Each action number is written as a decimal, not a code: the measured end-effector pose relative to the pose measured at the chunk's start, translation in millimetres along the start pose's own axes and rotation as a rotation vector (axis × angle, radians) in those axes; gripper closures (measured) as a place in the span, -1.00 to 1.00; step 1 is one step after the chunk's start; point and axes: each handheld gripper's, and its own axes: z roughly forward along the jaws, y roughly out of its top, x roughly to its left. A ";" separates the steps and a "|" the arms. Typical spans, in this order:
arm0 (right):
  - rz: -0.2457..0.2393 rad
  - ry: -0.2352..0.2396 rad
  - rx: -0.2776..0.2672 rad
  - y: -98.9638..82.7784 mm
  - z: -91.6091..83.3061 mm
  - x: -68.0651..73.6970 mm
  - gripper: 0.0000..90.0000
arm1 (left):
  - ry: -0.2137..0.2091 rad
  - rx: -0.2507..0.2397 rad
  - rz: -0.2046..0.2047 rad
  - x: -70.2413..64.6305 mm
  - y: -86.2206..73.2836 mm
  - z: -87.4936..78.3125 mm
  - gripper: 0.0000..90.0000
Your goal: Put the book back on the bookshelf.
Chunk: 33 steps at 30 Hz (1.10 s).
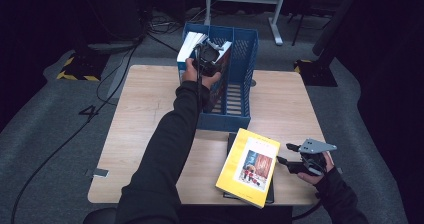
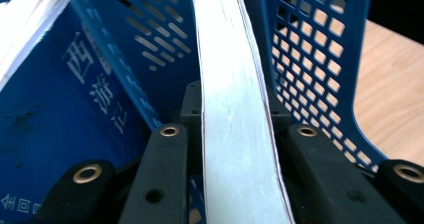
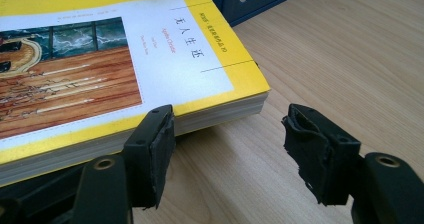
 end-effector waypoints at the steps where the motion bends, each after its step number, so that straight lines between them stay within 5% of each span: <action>1: 0.001 0.002 -0.001 -0.2 0.0 -0.2 -0.20 | 0.010 -0.013 -0.003 1.0 0.1 0.6 0.62; 10: 0.001 0.004 0.000 -0.7 0.4 -1.1 -0.22 | 0.098 -0.046 -0.071 6.3 10.5 2.2 0.62; 15: -0.004 -0.002 0.002 -0.5 0.0 -0.5 -0.23 | 0.132 -0.028 -0.157 12.5 2.1 10.5 0.62; 33: -0.001 -0.007 0.002 0.0 -0.4 -0.9 -0.25 | 0.144 -0.039 -0.076 2.4 1.6 4.2 0.44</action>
